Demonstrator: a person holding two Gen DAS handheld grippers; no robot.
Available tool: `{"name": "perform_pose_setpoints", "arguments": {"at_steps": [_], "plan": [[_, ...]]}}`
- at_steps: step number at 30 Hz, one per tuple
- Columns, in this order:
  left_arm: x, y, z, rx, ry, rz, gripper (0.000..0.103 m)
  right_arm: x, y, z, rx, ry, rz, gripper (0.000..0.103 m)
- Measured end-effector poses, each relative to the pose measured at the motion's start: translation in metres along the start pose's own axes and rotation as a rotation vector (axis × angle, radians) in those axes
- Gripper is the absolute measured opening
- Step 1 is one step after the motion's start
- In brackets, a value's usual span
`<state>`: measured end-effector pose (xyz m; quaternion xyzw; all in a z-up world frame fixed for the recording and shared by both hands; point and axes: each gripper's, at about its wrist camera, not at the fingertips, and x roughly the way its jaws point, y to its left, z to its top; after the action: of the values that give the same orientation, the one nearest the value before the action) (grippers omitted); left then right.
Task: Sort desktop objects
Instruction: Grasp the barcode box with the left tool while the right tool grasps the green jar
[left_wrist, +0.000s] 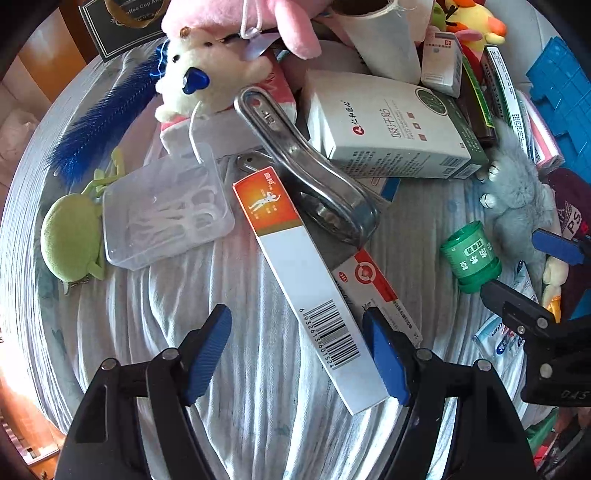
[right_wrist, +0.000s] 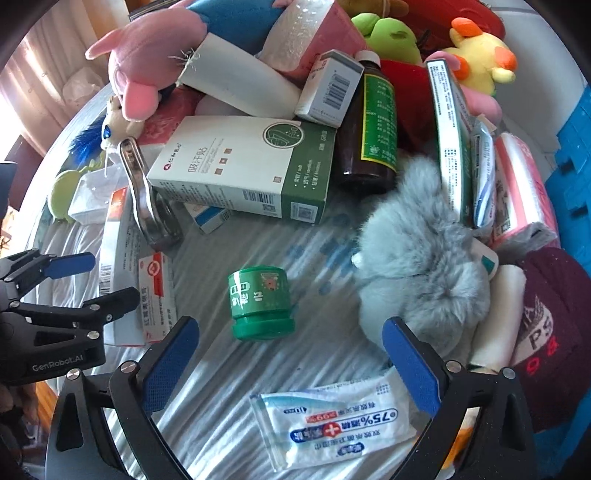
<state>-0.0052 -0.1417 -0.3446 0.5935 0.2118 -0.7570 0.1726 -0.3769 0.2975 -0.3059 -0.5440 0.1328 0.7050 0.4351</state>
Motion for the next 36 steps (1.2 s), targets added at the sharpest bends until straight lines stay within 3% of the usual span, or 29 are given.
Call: {"name": "perform_pose_setpoints", "arguments": {"at_steps": [4,11,12,15,20,22,24,25,36], "plan": [[0.004,0.006,-0.001,-0.002,0.008,-0.006,0.069,0.023,0.002,0.002,0.002,0.046,-0.009,0.100],[0.006,0.010,-0.007,-0.003,0.012,-0.040,0.046,0.040,0.006,0.002,0.013,0.077,-0.016,0.100],[0.006,0.009,-0.008,0.003,0.012,-0.047,0.038,0.041,0.007,0.002,0.014,0.078,-0.018,0.098],[0.003,0.004,-0.010,0.021,0.012,-0.054,0.028,0.044,0.007,0.002,0.019,0.087,-0.021,0.094],[-0.001,0.002,-0.014,0.029,0.020,-0.062,0.027,0.045,0.008,0.001,0.035,0.089,-0.017,0.082],[-0.004,0.004,-0.016,0.028,0.018,-0.058,0.026,0.041,0.010,0.002,0.038,0.080,-0.009,0.071],[-0.006,0.005,-0.017,0.025,0.017,-0.056,0.024,0.038,0.013,0.004,0.027,0.076,-0.005,0.047],[-0.007,0.006,-0.018,0.023,0.016,-0.055,0.024,0.037,0.015,0.004,0.025,0.077,-0.002,0.042],[-0.029,0.004,-0.023,0.008,-0.020,-0.059,0.023,0.014,0.014,0.002,0.043,0.064,0.019,0.041]]}}
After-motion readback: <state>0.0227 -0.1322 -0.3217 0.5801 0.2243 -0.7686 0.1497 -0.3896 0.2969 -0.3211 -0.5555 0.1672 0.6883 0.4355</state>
